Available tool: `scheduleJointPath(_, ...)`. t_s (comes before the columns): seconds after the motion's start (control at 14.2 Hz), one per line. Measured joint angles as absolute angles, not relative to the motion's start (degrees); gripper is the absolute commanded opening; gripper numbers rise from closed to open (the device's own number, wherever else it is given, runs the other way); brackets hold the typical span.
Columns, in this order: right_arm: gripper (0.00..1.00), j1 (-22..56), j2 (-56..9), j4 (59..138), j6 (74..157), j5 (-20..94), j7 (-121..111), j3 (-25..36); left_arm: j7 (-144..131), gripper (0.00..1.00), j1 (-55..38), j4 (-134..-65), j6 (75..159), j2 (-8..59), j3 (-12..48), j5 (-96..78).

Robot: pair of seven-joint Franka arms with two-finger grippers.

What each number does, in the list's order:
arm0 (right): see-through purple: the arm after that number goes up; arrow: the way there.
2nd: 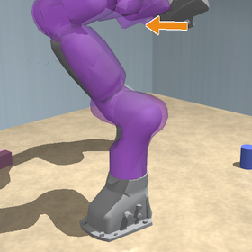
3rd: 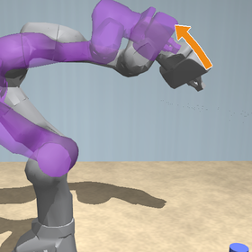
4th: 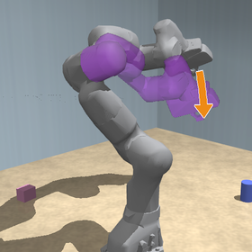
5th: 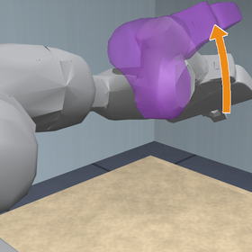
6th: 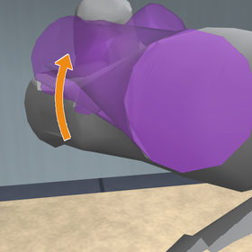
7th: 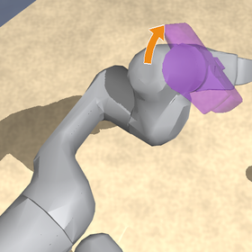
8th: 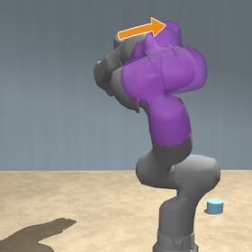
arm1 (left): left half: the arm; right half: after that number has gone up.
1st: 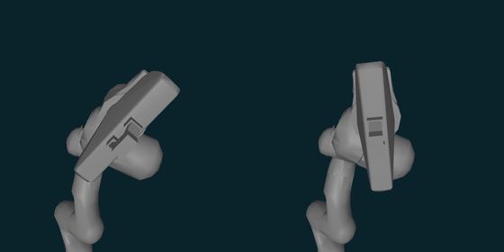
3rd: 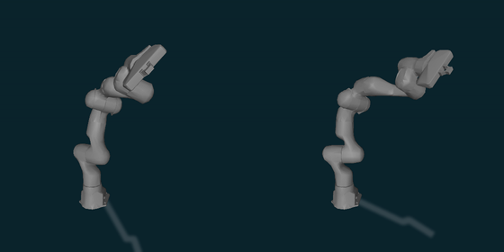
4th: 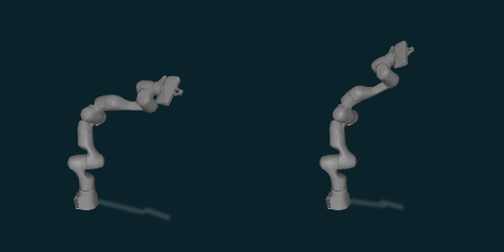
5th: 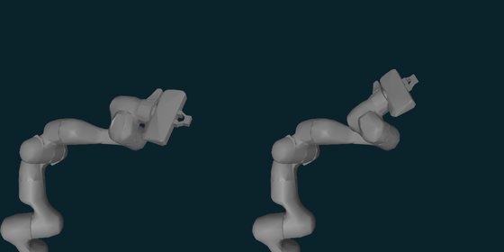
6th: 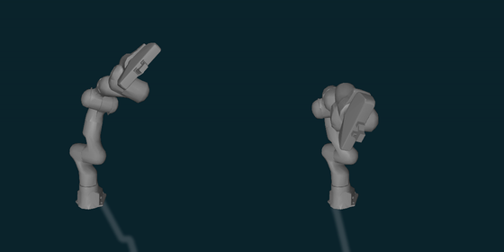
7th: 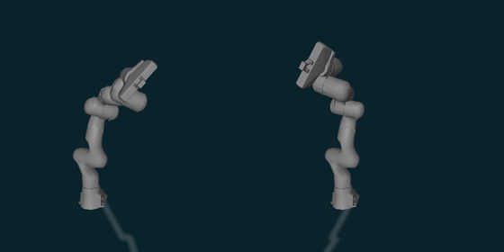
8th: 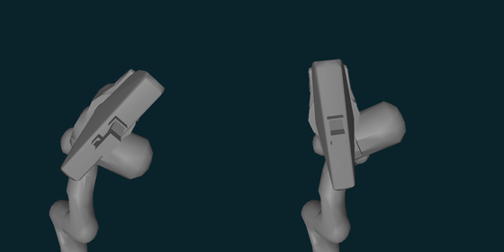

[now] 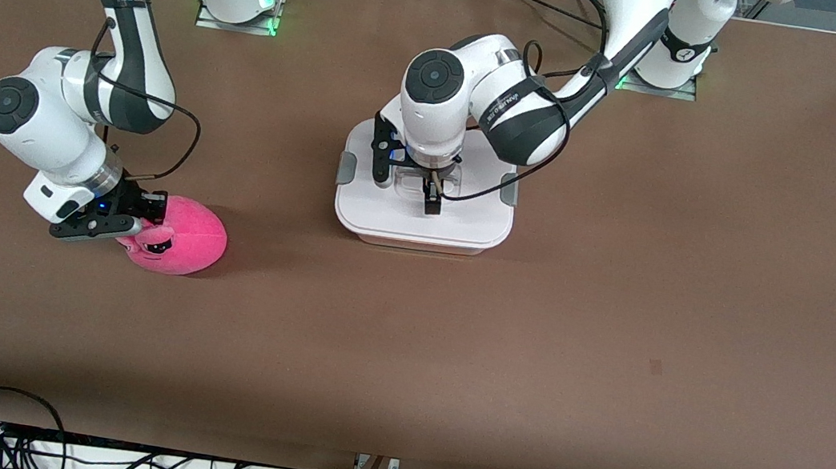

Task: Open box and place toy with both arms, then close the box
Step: 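Grasp the lid handle with the left gripper while the right gripper grasps the toy, then lift the lid off with the left gripper while the right gripper carries the toy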

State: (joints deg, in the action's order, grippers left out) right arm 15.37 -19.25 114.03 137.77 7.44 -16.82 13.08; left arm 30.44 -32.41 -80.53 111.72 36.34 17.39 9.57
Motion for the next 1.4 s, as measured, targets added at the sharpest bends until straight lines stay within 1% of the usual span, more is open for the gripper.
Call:
scheduleJointPath(0.07,0.00,15.3,-19.2,114.0,137.8,7.4,-17.2,13.1,30.2,0.43,-32.4,-80.5,111.7,36.3,17.4,9.6)
scheduleJointPath(0.14,0.00,15.3,-19.2,113.9,137.8,7.4,-17.6,13.1,29.9,0.24,-32.5,-80.5,111.7,36.3,17.4,9.6)
scheduleJointPath(0.21,0.00,15.3,-19.2,113.8,137.8,7.4,-18.0,13.1,29.8,0.09,-32.5,-80.5,111.7,36.2,17.4,9.6)
scheduleJointPath(0.28,0.00,15.3,-19.2,113.5,137.7,7.4,-18.3,13.1,29.7,0.00,-32.5,-80.5,111.7,36.1,17.4,9.6)
scheduleJointPath(0.42,0.00,15.3,-19.2,111.8,135.3,7.4,-19.1,13.1,29.7,0.00,-32.6,-80.5,111.7,35.8,17.4,9.6)
scheduleJointPath(0.63,0.00,15.3,-18.9,105.8,127.1,7.4,-19.2,13.0,29.7,0.00,-32.7,-80.5,110.8,35.0,17.8,9.6)
scheduleJointPath(0.84,0.00,15.4,-18.8,100.6,122.0,7.4,-19.2,12.9,29.7,0.00,-33.0,-80.5,110.1,34.3,17.9,9.6)
scheduleJointPath(1.19,0.00,15.7,-18.8,97.4,118.1,7.4,-19.2,12.7,29.7,0.00,-32.9,-80.4,108.9,33.7,17.9,9.6)
scheduleJointPath(1.4,0.00,15.9,-18.8,95.4,113.4,7.4,-19.6,12.4,29.5,0.00,-30.5,-79.8,105.8,31.1,17.6,9.3)
